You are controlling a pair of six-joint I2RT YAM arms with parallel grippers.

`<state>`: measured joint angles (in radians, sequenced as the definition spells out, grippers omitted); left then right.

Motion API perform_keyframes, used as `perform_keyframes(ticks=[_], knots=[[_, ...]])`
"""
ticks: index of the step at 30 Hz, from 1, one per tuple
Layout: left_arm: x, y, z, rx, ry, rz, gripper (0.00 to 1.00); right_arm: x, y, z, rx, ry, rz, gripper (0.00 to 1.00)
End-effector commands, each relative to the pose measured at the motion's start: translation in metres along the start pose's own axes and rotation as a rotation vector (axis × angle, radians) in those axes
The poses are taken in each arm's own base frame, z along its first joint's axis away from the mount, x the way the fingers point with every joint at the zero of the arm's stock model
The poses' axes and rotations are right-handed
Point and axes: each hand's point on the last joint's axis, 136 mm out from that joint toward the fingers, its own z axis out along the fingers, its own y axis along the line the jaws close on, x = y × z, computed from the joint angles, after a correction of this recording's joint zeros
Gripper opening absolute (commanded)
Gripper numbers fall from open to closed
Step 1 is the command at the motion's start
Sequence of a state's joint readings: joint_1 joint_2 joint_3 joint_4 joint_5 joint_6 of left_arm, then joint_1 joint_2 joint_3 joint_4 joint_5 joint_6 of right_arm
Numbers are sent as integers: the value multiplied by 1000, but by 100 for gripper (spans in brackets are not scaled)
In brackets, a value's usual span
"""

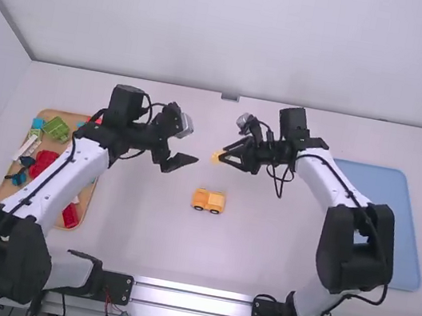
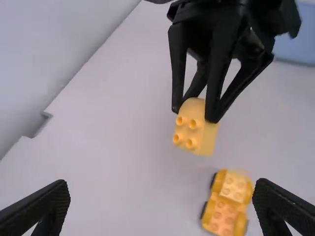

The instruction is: Assemble lego blocks to make yellow taxi

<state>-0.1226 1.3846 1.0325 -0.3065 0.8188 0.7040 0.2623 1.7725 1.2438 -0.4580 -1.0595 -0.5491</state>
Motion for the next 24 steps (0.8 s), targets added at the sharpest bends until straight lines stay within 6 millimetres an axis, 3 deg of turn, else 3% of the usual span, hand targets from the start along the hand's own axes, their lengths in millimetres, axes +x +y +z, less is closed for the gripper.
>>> perform_keyframes(ticks=[1, 6, 9, 17, 24], knots=[[-14, -14, 0, 144, -90, -77, 99, -17, 13, 2, -39, 3, -285, 1], [-5, -24, 10, 256, -69, -127, 99, -22, 43, 1, -113, 63, -469, 0], [-3, -31, 13, 302, -71, -129, 99, -23, 48, 1, -119, 89, -494, 0], [-1, -41, 13, 348, -80, -113, 87, -20, 53, 12, -116, 148, -515, 0], [4, -50, 26, 346, -17, -74, 72, -24, 48, 19, -76, 164, -465, 0]])
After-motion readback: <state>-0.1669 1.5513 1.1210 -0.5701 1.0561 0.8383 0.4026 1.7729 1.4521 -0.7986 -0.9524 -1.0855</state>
